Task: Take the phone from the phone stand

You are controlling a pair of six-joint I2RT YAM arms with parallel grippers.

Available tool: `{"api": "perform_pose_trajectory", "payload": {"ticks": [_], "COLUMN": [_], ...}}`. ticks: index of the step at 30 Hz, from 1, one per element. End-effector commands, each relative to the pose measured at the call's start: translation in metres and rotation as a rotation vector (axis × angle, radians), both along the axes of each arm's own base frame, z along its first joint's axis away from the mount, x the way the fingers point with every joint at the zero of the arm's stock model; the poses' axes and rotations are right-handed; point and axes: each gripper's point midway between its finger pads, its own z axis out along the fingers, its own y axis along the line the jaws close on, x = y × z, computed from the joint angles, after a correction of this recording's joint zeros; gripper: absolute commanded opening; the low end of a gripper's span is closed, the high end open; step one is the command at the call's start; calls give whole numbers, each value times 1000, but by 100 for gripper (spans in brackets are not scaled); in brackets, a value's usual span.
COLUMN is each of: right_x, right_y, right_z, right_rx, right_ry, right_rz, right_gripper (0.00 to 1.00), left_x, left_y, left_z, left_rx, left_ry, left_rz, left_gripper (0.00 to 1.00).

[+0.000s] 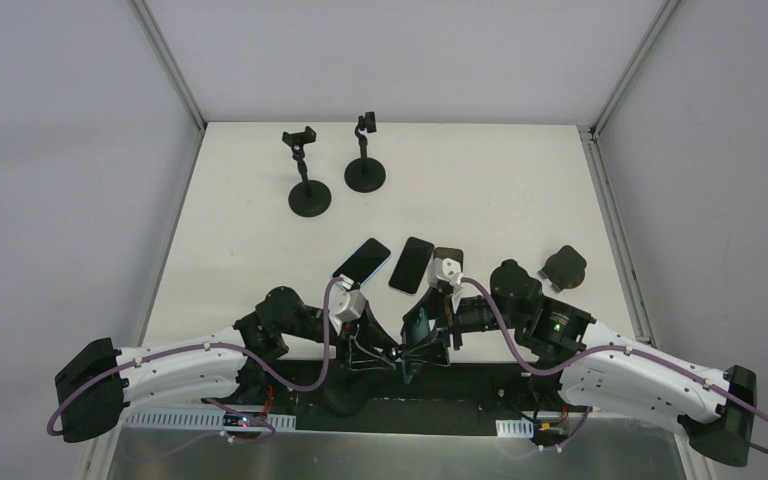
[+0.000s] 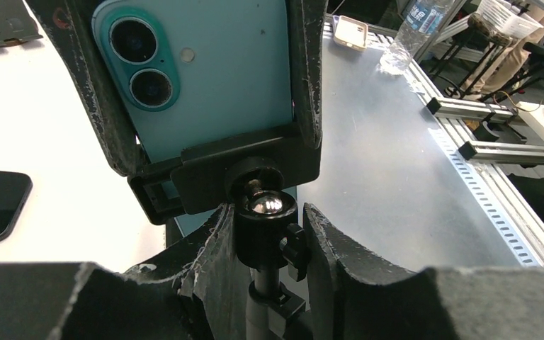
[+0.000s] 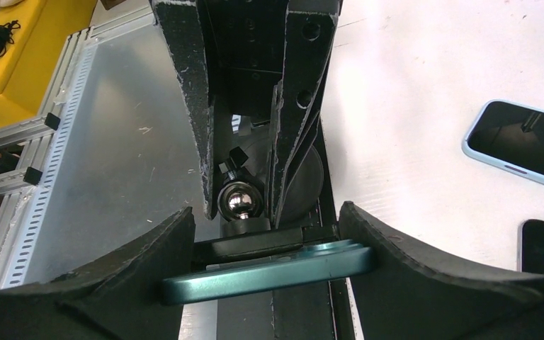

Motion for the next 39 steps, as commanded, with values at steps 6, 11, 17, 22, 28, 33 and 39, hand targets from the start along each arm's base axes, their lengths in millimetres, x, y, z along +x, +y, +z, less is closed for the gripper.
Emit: {"api": "perform_pose_trajectory", "payload": {"ticks": [6,11,17,22,28,33,39], "right_x": [26,36,39,34,17,4,-4], "right_y": [-2,1,9,14,19,20,22], "right_z": [15,23,32,56,73,88,109], "right_rx": [35,2,19,100,134,180,255], "right_ry": [-29,-21,-71,-111,-140,-139,-134], "right_rz": [-123,-215,-250,-221,-130,-76,-66], "right_gripper": [0,0,0,0,0,0,0], "left_x": [-46,-30,-22,-24,-19,-14,-8], "left_y": [15,5,-2,-4,-11,-14,-17], "left_z": [41,43,45,44,40,38,38], "left_rx": [-144,-138,-127,-114,-95,-88,-93], "left_ry": [-89,-41,-7,0,4,4,-5], "left_rz": [-253,-150,-113,-129,-119,-101,-64], "left_gripper": [0,6,69,71,69,67,64]}}
